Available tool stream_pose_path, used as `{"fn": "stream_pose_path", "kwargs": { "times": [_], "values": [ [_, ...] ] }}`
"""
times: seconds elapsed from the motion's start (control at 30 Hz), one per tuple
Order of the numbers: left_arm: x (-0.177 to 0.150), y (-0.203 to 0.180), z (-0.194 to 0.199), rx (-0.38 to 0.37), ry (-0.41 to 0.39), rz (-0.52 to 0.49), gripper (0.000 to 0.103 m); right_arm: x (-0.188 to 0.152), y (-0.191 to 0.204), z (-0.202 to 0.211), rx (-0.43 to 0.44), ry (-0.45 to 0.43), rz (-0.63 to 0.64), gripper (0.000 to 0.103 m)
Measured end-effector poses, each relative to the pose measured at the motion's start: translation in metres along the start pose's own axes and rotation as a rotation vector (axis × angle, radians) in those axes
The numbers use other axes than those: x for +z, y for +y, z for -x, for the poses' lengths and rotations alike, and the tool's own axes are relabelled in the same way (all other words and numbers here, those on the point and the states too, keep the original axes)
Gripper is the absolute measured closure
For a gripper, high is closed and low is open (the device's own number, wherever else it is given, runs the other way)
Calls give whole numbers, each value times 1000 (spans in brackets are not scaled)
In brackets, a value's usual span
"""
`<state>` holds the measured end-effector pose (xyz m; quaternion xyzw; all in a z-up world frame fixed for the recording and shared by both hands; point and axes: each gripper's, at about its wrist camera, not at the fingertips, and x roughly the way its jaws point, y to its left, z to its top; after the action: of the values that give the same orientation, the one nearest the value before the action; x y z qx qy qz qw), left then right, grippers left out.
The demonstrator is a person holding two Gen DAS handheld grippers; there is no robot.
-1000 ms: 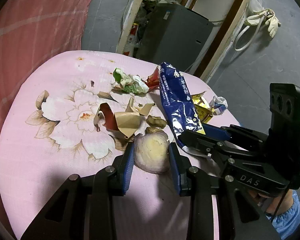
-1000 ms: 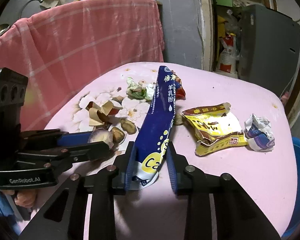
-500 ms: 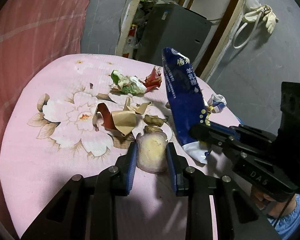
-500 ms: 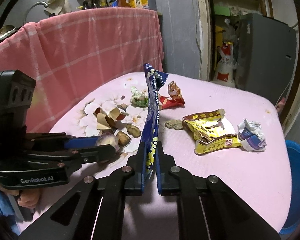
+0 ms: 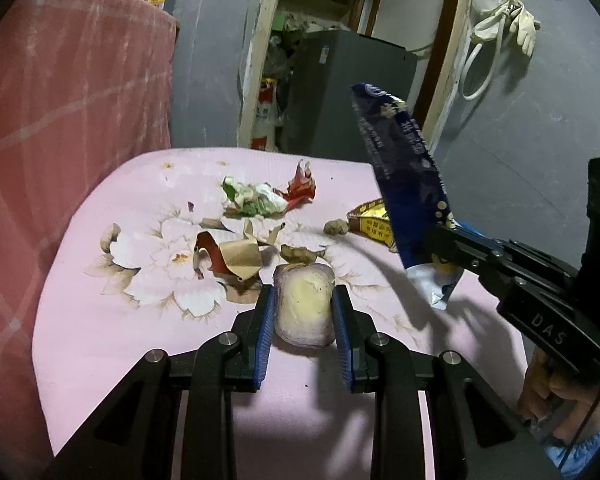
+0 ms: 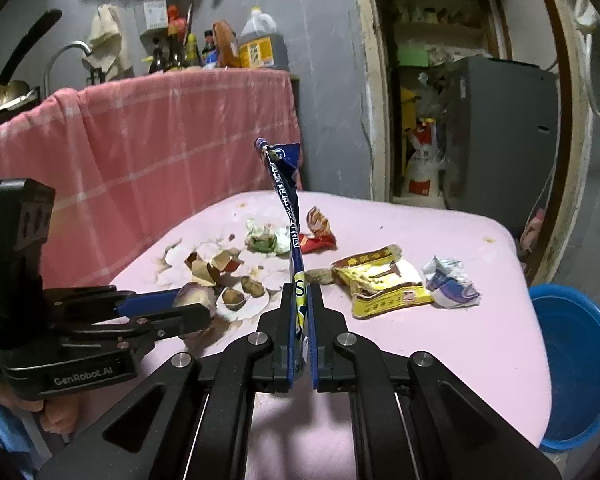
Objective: Collect trash
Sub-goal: 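Grasp the blue snack bag with the right tool while the left tool grasps the onion slice, then carry the bag and onion slice over the blue basin and release both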
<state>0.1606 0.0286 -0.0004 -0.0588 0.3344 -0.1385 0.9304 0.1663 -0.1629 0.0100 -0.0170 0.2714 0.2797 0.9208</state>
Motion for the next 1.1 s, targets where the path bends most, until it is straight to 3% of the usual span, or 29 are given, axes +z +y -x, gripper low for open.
{"fn": "stream_pose_path", "kwargs": {
  "times": [0.27, 0.5, 0.73, 1.1],
  "values": [
    [5, -6, 12, 8, -92, 22, 79, 0, -7, 29, -38, -152, -45, 100],
    [22, -21, 32, -11, -258, 57, 79, 5, -9, 56, -108, -305, -56, 100],
    [46, -54, 42, -60, -401, 30, 79, 17, -23, 88, -212, -445, -47, 100],
    [80, -121, 25, -163, -489, -27, 79, 28, -79, 135, -421, -580, -60, 100]
  ]
}}
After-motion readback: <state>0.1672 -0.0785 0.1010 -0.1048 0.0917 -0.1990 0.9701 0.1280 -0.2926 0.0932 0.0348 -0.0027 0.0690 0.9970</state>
